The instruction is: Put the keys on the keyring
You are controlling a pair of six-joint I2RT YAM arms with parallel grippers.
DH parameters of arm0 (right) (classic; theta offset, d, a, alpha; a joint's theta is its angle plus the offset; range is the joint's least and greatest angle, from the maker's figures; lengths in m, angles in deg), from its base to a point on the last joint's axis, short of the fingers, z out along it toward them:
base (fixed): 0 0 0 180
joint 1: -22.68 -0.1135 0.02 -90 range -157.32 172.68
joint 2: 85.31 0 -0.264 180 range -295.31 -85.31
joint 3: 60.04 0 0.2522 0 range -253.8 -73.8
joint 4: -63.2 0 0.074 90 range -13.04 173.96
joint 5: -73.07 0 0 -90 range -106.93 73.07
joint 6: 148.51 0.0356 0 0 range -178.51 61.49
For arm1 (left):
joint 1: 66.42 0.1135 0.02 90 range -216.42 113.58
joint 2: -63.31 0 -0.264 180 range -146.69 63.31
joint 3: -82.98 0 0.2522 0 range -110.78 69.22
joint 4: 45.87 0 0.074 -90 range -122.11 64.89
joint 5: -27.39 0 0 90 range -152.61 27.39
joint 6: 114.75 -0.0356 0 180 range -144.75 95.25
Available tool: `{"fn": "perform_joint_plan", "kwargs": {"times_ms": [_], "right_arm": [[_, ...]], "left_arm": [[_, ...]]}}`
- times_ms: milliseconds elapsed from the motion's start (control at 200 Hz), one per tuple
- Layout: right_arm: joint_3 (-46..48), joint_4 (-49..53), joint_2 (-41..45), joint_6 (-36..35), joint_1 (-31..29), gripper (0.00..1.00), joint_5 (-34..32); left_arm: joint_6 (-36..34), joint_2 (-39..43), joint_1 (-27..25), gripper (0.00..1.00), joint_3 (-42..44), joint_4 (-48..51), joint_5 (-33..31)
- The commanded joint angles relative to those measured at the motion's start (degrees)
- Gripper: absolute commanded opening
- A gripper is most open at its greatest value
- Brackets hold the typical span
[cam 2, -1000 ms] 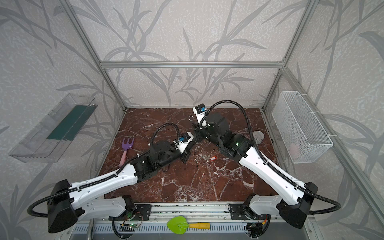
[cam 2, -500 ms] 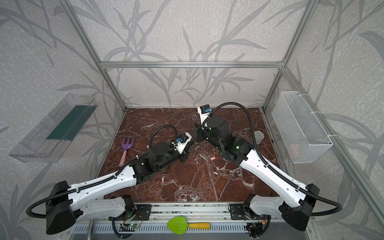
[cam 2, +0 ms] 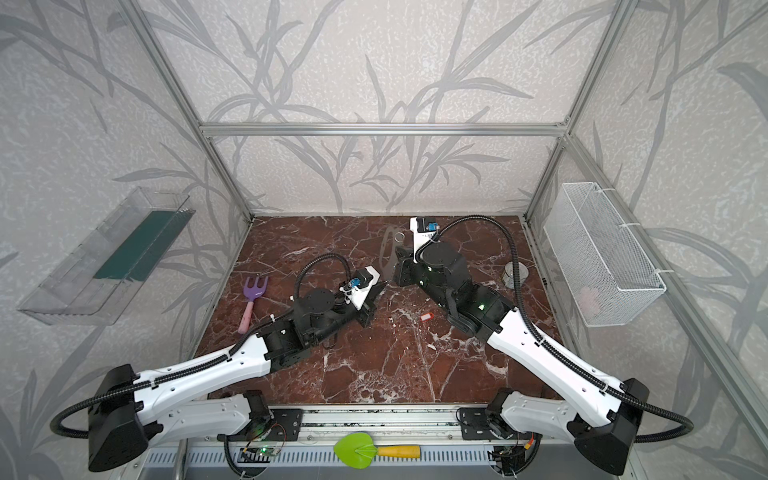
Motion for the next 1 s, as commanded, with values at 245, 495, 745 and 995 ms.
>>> {"fn": "perform_joint_plan", "kwargs": {"times_ms": [245,495,745,995], "right_arm": [[2.8,2.8,0.7,4.2,2.0,0.0,-2.5],[4.5,3.2,1.5,8.3,3.9,0.0,-0.3],[5.2,4.2,1.6,9.4,4.4,0.0,0.3],[5.4,4.8,1.6,9.4,4.9,0.07,0.7]], "left_arm": [[0.4,4.5,0.4,0.0,1.1,-7.4,-3.6],[0.3,5.7,0.4,0.0,2.1,-10.0,-4.1],[-0.1,6.5,0.4,0.0,2.4,-11.6,-5.3],[-0.5,6.7,0.4,0.0,2.3,-11.7,-5.9]]}}
